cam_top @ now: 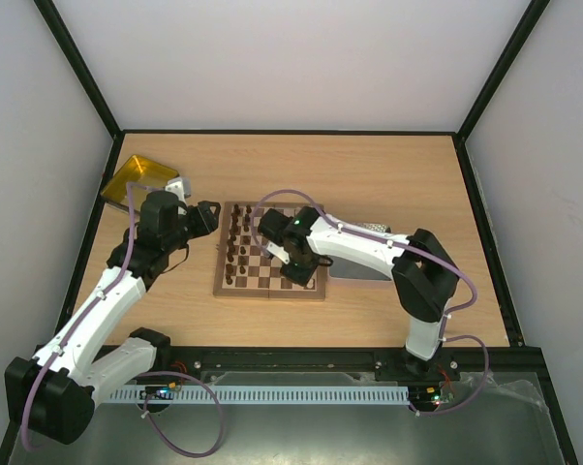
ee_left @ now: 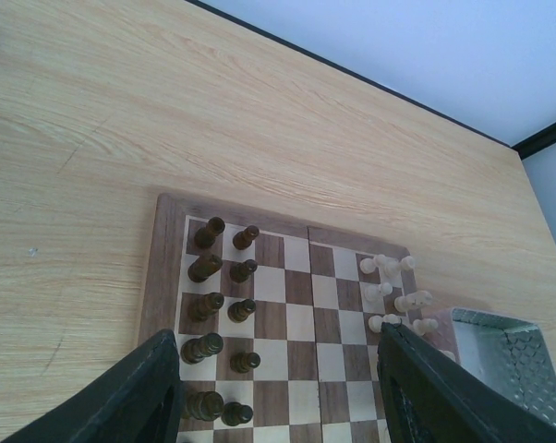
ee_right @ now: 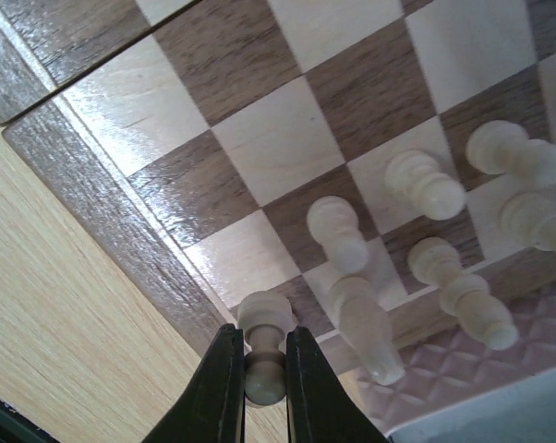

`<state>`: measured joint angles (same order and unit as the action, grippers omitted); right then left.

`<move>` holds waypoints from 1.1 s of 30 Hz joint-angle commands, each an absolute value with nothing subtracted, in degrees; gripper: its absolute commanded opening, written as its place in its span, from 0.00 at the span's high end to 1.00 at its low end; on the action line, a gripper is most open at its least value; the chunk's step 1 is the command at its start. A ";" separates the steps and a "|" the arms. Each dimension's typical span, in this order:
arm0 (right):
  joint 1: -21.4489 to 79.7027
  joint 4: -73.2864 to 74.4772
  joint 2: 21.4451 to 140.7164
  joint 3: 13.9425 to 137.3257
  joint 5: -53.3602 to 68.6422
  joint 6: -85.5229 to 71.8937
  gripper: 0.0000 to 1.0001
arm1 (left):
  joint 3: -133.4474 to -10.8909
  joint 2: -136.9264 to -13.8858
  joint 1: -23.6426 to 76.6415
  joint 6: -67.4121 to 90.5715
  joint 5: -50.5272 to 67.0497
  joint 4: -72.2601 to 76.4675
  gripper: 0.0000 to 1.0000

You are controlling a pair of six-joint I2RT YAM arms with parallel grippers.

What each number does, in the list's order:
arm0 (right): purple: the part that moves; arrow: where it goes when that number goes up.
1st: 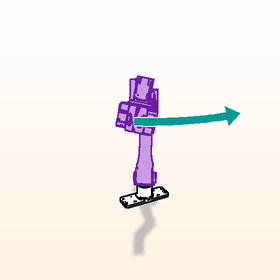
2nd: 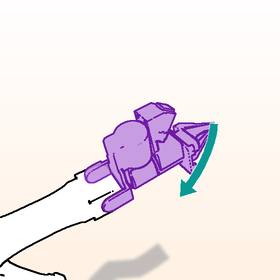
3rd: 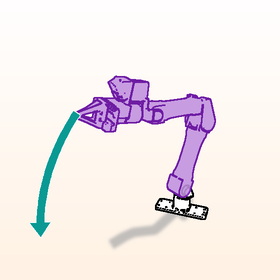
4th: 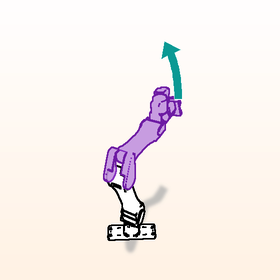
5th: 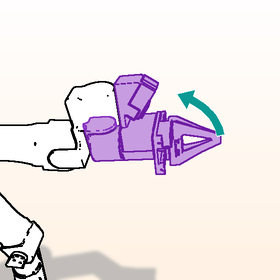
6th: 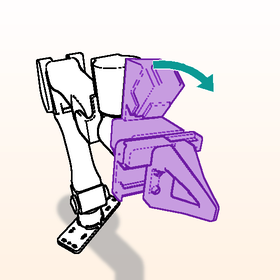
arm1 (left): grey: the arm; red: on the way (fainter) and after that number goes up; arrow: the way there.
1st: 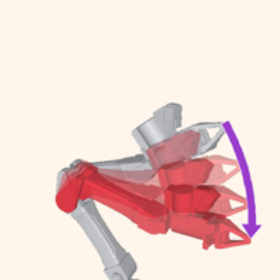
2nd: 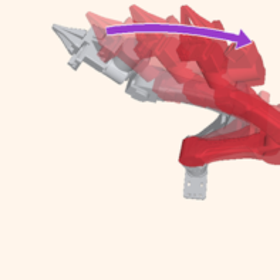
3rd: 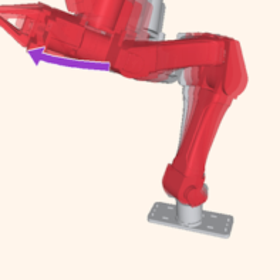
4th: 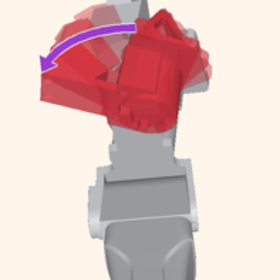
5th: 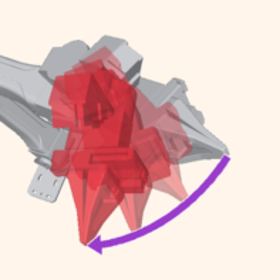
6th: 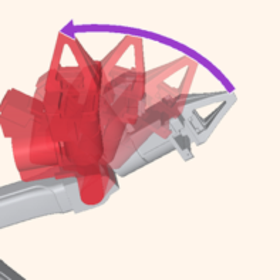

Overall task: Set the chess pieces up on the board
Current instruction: Place the chess piece on the chessboard.

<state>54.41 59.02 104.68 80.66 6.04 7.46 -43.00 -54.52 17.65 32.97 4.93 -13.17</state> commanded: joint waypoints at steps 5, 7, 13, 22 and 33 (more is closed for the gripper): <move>55.93 57.91 105.93 79.10 6.18 6.33 0.93 | -42.33 -54.24 17.36 32.83 4.75 -12.77 0.41; 55.91 57.78 106.21 79.21 6.53 6.25 0.93 | -42.34 -54.23 17.34 32.86 4.75 -12.83 0.41; 55.93 57.57 107.35 79.62 6.51 6.33 0.93 | -42.39 -54.21 17.38 32.79 4.83 -12.83 0.41; 55.96 57.74 108.51 80.30 7.05 6.59 0.92 | -42.70 -54.36 17.34 32.69 4.92 -12.84 0.41; 55.97 58.22 108.81 81.23 7.27 6.59 0.83 | -42.59 -54.50 17.33 32.74 5.19 -12.65 0.41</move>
<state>55.64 57.74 108.22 79.88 7.68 6.96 -43.00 -54.50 17.65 32.97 4.97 -13.17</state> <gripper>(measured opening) 0.156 0.587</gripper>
